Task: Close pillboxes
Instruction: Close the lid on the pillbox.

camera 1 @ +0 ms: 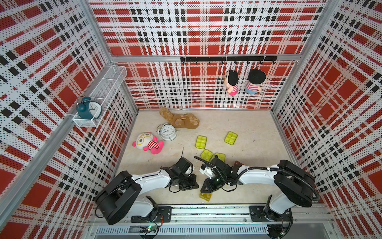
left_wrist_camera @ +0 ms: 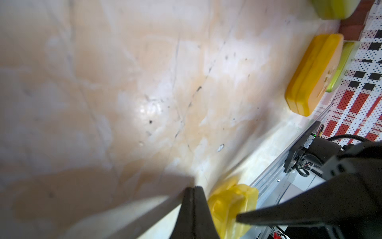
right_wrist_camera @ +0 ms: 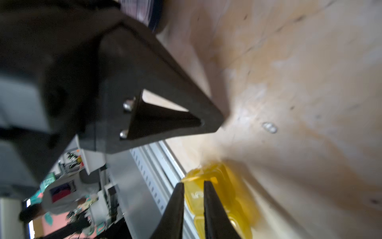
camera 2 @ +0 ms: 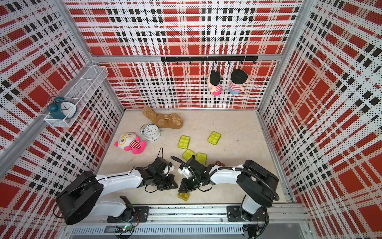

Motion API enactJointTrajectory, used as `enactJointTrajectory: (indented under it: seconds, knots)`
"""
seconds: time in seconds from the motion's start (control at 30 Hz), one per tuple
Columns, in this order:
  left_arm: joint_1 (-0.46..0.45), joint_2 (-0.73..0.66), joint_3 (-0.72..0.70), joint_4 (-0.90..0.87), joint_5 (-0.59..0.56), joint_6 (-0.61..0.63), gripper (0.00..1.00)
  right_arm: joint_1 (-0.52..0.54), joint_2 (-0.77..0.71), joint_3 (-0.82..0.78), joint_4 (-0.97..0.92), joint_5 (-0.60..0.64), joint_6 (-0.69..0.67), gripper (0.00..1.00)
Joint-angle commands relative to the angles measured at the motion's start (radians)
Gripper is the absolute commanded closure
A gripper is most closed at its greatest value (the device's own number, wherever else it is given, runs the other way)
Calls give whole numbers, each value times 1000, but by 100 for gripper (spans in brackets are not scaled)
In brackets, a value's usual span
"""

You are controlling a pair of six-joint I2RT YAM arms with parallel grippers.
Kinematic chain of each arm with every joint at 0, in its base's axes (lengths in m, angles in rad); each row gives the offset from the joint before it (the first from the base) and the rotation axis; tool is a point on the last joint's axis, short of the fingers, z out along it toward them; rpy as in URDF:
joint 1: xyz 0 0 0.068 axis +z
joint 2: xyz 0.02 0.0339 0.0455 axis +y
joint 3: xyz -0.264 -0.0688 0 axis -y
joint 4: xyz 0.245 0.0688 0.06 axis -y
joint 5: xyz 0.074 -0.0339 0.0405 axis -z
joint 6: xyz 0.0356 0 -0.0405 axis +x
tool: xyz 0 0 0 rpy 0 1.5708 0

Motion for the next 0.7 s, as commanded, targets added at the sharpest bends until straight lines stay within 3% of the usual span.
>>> enactJointTrajectory:
  seconds: [0.0, 0.1, 0.27, 0.4, 0.5, 0.67]
  knots:
    - [13, 1, 24, -80, -72, 23, 81, -6, -47, 43, -118, 109, -34, 73]
    - [22, -12, 36, -94, -73, 33, 75, -7, -70, 61, -136, 106, -23, 67]
    - [39, -49, 31, -119, -64, 46, 73, -6, -123, 46, -163, 131, -1, 58]
    - [43, -82, 23, -142, -57, 51, 72, -3, -172, 27, -209, 148, 20, 45]
    - [42, -111, 19, -142, -52, 46, 71, -3, -236, -6, -233, 168, 46, 42]
    - [53, -142, 16, -130, -52, 41, 57, -15, -343, -41, -276, 244, 128, 23]
